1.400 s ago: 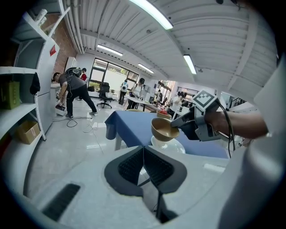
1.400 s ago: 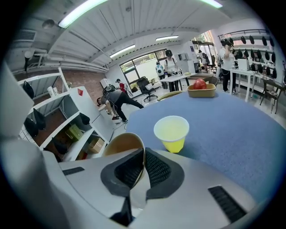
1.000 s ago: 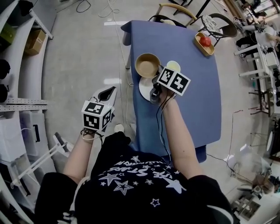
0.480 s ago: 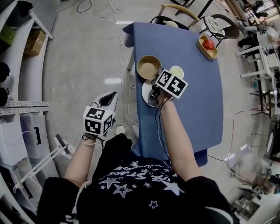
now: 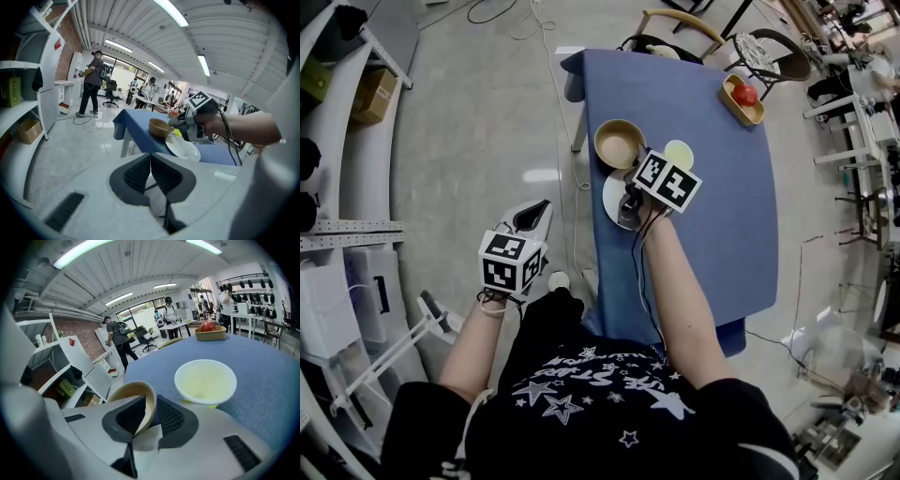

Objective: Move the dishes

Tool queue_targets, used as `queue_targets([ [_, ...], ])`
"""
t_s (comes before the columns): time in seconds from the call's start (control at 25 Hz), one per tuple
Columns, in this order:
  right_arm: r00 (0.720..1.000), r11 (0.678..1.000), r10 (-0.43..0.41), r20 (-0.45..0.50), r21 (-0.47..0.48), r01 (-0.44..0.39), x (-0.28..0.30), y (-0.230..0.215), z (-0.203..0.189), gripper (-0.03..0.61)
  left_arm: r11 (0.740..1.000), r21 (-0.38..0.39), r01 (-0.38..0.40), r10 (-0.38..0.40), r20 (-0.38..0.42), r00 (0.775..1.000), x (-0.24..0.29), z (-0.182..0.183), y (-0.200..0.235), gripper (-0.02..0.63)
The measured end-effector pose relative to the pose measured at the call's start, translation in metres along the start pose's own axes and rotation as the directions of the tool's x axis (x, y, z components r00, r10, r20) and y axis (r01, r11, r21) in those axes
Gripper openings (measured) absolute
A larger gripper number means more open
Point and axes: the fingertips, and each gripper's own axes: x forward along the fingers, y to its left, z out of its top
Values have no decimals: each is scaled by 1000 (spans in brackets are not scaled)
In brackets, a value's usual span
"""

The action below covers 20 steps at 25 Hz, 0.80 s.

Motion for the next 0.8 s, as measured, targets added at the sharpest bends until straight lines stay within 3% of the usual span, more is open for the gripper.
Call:
queue_targets([
  [0.24, 1000, 999, 29, -1, 14, -29, -9, 2, -5, 117, 1000, 6, 2, -2, 3, 1000, -3, 0, -7, 21],
  [0.8, 993, 993, 115, 3, -13, -115, -73, 3, -17, 109, 999, 43, 6, -8, 48, 999, -14, 22, -42, 21],
])
